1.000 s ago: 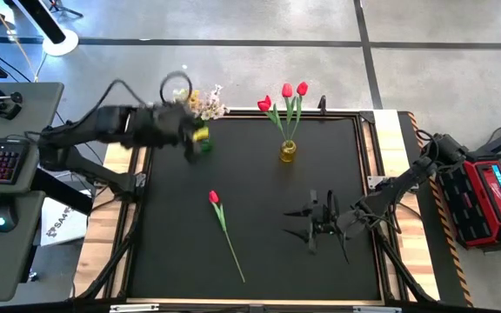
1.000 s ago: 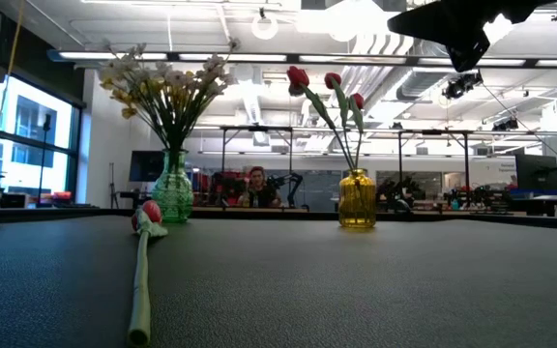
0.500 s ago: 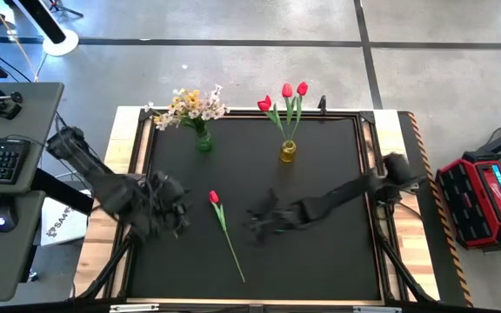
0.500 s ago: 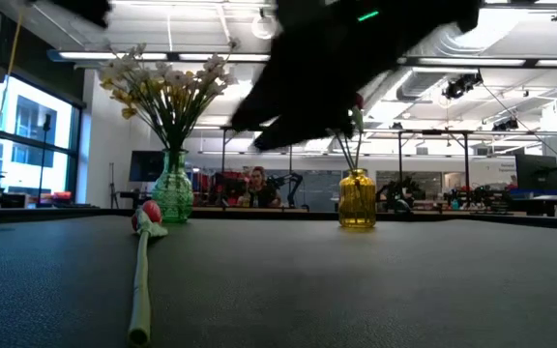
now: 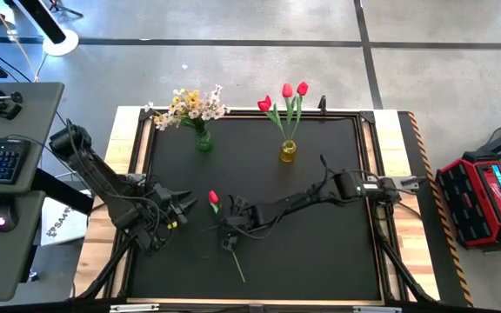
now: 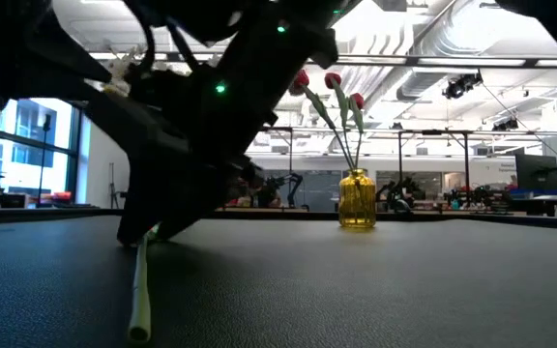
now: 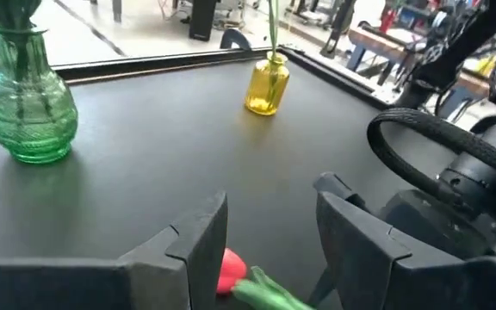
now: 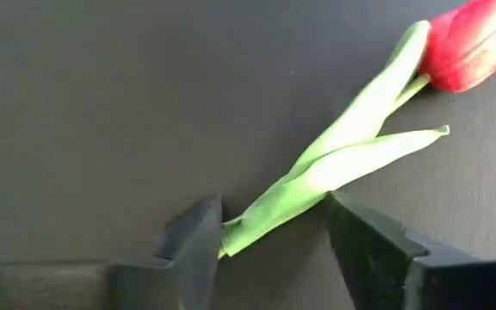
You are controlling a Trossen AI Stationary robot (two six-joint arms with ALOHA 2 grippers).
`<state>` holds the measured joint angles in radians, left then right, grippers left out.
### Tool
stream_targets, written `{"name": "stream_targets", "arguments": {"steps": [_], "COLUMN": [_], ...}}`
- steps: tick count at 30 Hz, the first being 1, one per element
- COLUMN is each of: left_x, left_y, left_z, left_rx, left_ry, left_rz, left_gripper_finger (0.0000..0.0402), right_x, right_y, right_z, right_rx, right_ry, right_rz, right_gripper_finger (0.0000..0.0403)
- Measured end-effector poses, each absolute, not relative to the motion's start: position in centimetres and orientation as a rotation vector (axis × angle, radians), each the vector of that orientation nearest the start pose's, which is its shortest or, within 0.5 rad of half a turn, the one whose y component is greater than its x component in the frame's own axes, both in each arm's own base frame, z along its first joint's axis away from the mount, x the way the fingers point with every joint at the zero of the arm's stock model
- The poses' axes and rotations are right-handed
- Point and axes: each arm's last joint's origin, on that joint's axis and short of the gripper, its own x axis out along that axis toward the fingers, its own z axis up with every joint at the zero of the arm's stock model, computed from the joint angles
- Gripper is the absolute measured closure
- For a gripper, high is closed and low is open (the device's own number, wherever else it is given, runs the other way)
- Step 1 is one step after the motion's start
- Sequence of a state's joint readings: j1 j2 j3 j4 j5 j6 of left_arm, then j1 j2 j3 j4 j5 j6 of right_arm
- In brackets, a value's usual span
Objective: Sort flowers into vase by color
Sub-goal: Put the red flower into the yellow vase
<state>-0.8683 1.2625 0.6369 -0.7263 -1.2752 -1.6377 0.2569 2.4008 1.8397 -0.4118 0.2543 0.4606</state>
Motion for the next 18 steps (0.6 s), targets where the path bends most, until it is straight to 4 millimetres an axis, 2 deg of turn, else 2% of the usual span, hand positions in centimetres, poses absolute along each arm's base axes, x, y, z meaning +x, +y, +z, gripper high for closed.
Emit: {"name": "stream_targets", "arguments": {"steps": [3,9,10,14,16,18], "left_x": [14.6,15.4,15.5,15.8,16.0,16.2], "left_y": [-12.8,-13.7,-13.8,-14.2,-14.4,-14.6], "left_z": [18.2,18.3,18.3,18.2,18.1,18.0], "left_rx": [-0.375,-0.300,-0.289,-0.260,-0.255,-0.253], "left_ry": [0.174,0.147,0.149,0.154,0.154,0.153], "left_rz": [0.657,0.626,0.621,0.608,0.604,0.600], "left_gripper_finger": [0.0234,0.0234,0.0234,0.0234,0.0234,0.0234], "right_x": [49.4,47.7,47.3,45.0,43.4,41.0], "right_y": [12.2,12.4,12.3,12.5,13.0,13.1], "right_z": [12.0,11.8,11.8,13.7,15.8,17.7], "right_rx": [0.131,-0.022,-0.056,-0.190,-0.232,-0.230], "right_ry": [0.947,1.042,1.066,1.109,1.046,0.986], "right_rz": [-0.236,-0.383,-0.412,-0.562,-0.625,-0.665], "right_gripper_finger": [0.0238,0.0383,0.0391,0.0379,0.0386,0.0397]}}
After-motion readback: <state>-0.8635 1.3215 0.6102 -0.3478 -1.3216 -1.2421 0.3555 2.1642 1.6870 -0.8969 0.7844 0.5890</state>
